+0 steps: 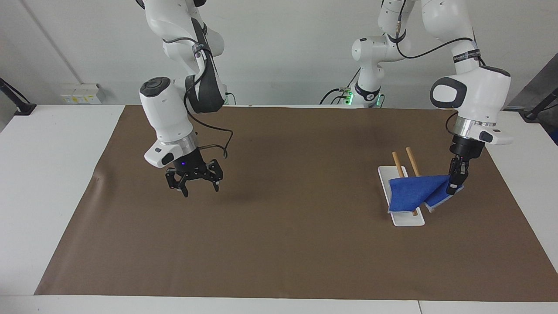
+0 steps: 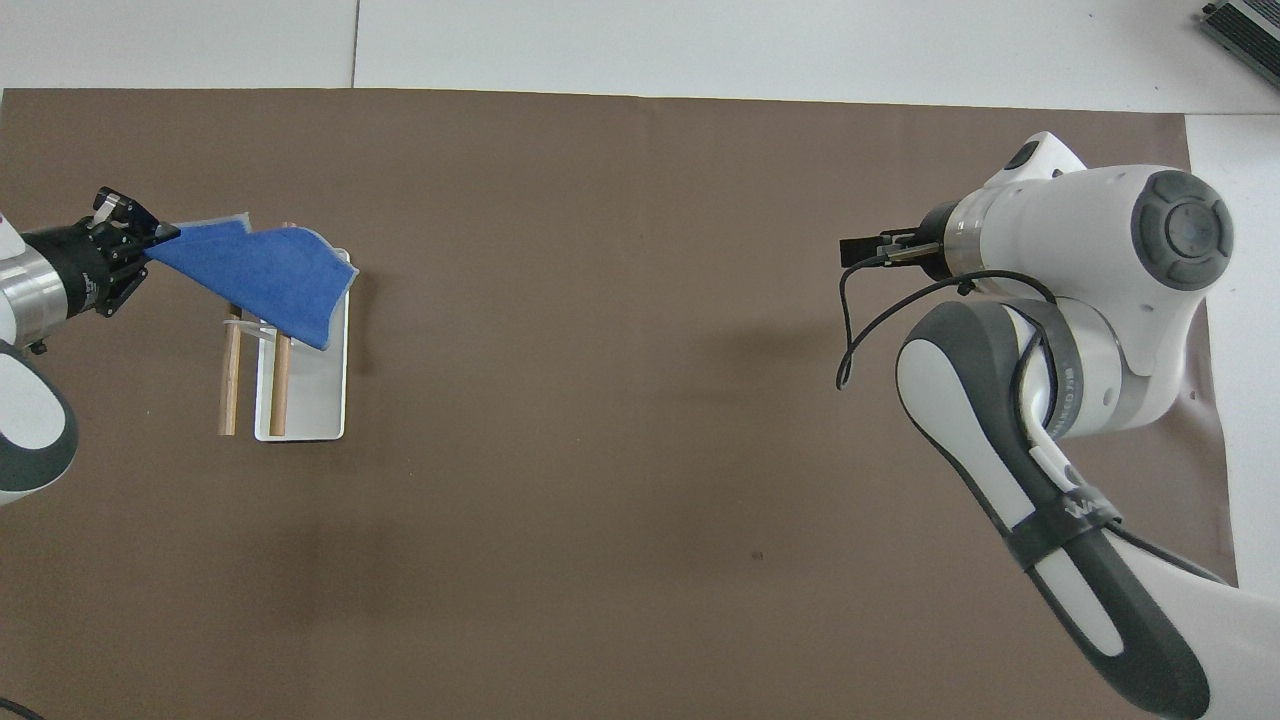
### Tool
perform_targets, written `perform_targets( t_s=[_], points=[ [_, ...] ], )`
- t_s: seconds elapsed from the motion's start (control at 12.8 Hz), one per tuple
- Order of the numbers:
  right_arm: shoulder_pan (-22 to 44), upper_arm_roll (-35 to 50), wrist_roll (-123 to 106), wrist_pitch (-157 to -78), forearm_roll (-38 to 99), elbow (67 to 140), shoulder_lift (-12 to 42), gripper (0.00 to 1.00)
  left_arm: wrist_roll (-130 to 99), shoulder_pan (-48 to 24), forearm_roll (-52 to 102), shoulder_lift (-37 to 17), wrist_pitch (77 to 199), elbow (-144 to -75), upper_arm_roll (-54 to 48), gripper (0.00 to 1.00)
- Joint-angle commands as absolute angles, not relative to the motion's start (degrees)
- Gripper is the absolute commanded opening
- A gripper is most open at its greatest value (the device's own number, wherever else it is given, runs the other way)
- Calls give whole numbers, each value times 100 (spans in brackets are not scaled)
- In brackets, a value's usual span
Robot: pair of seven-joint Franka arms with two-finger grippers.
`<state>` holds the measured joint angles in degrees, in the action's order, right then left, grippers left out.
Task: Right arm passes towel to left arm to hang
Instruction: 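Carry the towel over the tray while the right gripper withdraws, then drape the towel over the wooden stick and open the left gripper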
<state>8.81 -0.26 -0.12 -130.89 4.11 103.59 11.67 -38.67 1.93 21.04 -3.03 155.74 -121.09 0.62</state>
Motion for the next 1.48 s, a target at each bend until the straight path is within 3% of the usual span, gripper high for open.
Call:
perform_targets(
  t_s=[0.0,0.7,1.09,1.4],
  points=[
    [687,0,430,-12246,-52,10117,784,100,-3691,237,2197,-299,15627,-12085,175,0],
    [61,-499,431,-9390,-70,9203,-131,100,-3735,246,2197,-255,15609,-12129,483,0],
    [70,-527,475,-9263,26,9395,-263,100,-3762,158,2180,-167,15618,-12260,466,0],
    [97,-527,439,-9220,-61,9597,-378,100,-3735,123,2180,87,15627,-12813,422,0]
  ],
)
